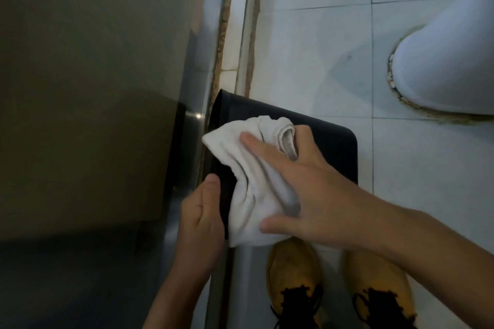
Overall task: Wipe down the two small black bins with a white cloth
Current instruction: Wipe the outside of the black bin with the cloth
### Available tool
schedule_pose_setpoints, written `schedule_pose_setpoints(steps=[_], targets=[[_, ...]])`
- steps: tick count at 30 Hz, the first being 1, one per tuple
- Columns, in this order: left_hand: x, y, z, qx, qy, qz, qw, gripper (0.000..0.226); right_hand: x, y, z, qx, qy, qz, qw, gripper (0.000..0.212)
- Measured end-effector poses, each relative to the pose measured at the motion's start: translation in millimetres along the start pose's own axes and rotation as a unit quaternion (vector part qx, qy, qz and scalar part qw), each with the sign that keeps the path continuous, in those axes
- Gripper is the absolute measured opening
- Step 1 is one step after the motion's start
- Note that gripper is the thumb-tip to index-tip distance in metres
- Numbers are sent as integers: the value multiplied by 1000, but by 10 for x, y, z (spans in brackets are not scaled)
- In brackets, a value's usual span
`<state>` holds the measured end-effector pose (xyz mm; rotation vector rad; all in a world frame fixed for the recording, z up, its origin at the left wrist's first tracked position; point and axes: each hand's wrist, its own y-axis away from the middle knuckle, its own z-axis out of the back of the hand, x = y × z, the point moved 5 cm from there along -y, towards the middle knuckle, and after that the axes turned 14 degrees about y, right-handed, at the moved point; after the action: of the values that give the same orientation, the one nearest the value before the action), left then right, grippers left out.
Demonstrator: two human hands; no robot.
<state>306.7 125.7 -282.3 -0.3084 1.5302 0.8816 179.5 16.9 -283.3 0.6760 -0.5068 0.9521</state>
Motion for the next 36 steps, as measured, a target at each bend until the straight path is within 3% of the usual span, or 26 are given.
schedule_pose_setpoints(steps=[3, 9, 14, 21, 25, 28, 32, 34, 36], targets=[[40, -11, 21, 6, 5, 18, 1000, 39, 28, -74, -14, -39, 85, 13, 996, 113], [147, -29, 85, -16, 27, 124, 992, 50, 13, -228, -51, -180, -18, -19, 983, 96], [97, -17, 66, -21, 39, 93, 995, 44, -21, -383, 33, -254, -114, -114, 954, 84], [-28, -68, 23, 8, -29, 15, 999, 50, -397, -847, 469, -330, -71, -209, 918, 69], [-9, -12, 16, -4, -65, -1, 998, 51, -1023, -965, 658, -313, -152, -339, 874, 53], [-27, -31, 14, -4, -65, -8, 998, 47, -1144, -808, 574, -323, -237, -337, 852, 48], [-8, 2, 24, -12, -86, -19, 996, 48, -839, -409, 347, -279, -256, -297, 877, 43], [-10, 14, 34, -2, -84, -23, 996, 55, -698, -265, 298, -234, -198, -272, 912, 54], [-4, -5, 36, 10, -76, -18, 997, 64, -609, -186, 288, -163, -155, -236, 945, 78]])
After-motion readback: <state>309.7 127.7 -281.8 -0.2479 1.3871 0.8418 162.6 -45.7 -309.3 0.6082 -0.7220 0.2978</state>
